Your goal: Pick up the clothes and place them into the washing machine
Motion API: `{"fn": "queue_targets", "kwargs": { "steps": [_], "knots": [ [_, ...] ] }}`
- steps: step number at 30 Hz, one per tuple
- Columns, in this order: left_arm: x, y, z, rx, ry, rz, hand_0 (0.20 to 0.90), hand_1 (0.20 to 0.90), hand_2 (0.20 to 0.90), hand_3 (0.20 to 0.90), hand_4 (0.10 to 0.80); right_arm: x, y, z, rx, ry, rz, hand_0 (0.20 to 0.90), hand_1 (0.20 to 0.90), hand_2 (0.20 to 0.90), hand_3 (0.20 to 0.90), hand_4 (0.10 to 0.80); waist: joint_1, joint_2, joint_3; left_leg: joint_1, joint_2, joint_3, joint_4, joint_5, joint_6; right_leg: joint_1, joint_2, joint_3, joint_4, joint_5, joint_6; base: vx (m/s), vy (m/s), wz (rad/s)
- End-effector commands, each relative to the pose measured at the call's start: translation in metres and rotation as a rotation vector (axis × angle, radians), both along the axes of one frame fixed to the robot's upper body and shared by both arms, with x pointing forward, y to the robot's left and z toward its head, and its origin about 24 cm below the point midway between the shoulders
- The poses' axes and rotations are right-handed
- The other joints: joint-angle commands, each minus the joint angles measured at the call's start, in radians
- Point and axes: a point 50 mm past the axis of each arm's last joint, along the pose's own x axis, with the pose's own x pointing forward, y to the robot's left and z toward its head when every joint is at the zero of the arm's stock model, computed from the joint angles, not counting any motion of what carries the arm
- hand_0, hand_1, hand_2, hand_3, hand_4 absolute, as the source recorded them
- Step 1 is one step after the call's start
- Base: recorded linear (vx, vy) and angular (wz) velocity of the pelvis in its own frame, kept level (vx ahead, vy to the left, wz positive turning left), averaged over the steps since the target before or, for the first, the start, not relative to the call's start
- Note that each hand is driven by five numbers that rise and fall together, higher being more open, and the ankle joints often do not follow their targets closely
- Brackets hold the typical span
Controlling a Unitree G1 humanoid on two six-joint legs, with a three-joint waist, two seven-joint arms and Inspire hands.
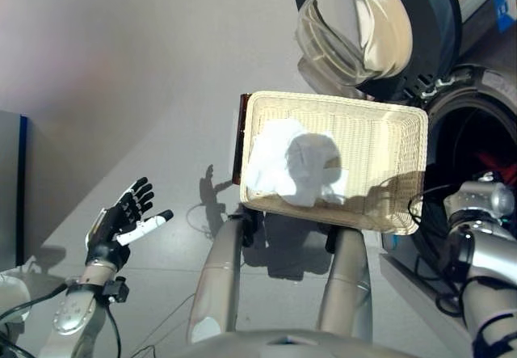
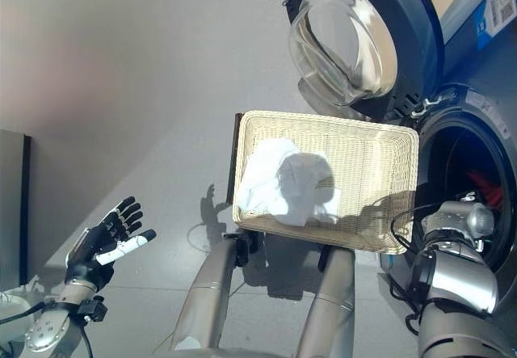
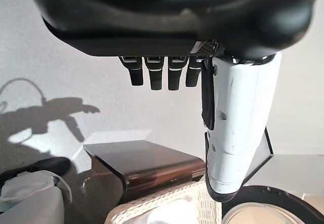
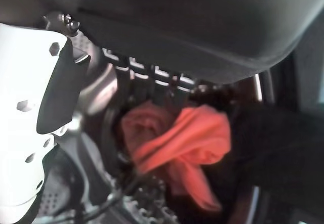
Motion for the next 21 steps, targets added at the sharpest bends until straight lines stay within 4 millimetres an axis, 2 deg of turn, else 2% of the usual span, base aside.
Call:
{"fn": "queue_targets", "kwargs": {
  "steps": [1, 7, 11, 21],
  "knots": [
    [0.005, 0.03, 0.032, 0.106, -0.141, 0.064, 0.9, 0.9, 0.9, 0.9, 0.8, -0.013, -0.015, 0.012, -0.142, 0.039, -0.023, 0.9, 0.9, 0.9, 0.9, 0.8, 0.024, -0.021, -0.024, 0.045, 0.022, -0.006, -0.191, 0.09, -0.048, 0.054, -0.016, -0.02, -0.129, 0.064, 0.004, 0.055, 0.011, -0.03],
    [0.006, 0.033, 0.028, 0.125, -0.125, 0.075, 0.9, 0.9, 0.9, 0.9, 0.8, -0.008, 0.01, -0.022, -0.098, 0.109, 0.076, 0.9, 0.9, 0.9, 0.9, 0.8, 0.025, -0.058, -0.027, 0.135, 0.011, -0.015, -0.234, 0.092, -0.041, 0.178, -0.018, -0.049, -0.231, 0.098, 0.013, 0.077, 0.005, 0.01],
    [0.006, 0.035, 0.028, 0.135, -0.125, 0.087, 0.9, 0.9, 0.9, 0.9, 0.8, -0.006, 0.025, -0.037, -0.088, 0.126, 0.13, 0.9, 0.9, 0.9, 0.9, 0.8, 0.024, -0.073, -0.027, 0.187, 0.009, -0.015, -0.263, 0.095, -0.04, 0.242, -0.017, -0.063, -0.287, 0.114, 0.017, 0.058, 0.006, -0.06],
    [0.004, 0.036, 0.024, 0.138, -0.117, 0.114, 0.9, 0.9, 0.9, 0.9, 0.8, -0.016, 0.053, -0.076, -0.023, 0.219, 0.218, 0.9, 0.9, 0.9, 0.9, 0.8, 0.025, -0.089, -0.033, 0.25, 0.0, -0.02, -0.314, 0.113, -0.038, 0.328, -0.024, -0.089, -0.367, 0.141, 0.022, 0.028, -0.001, -0.01]
  ]
}}
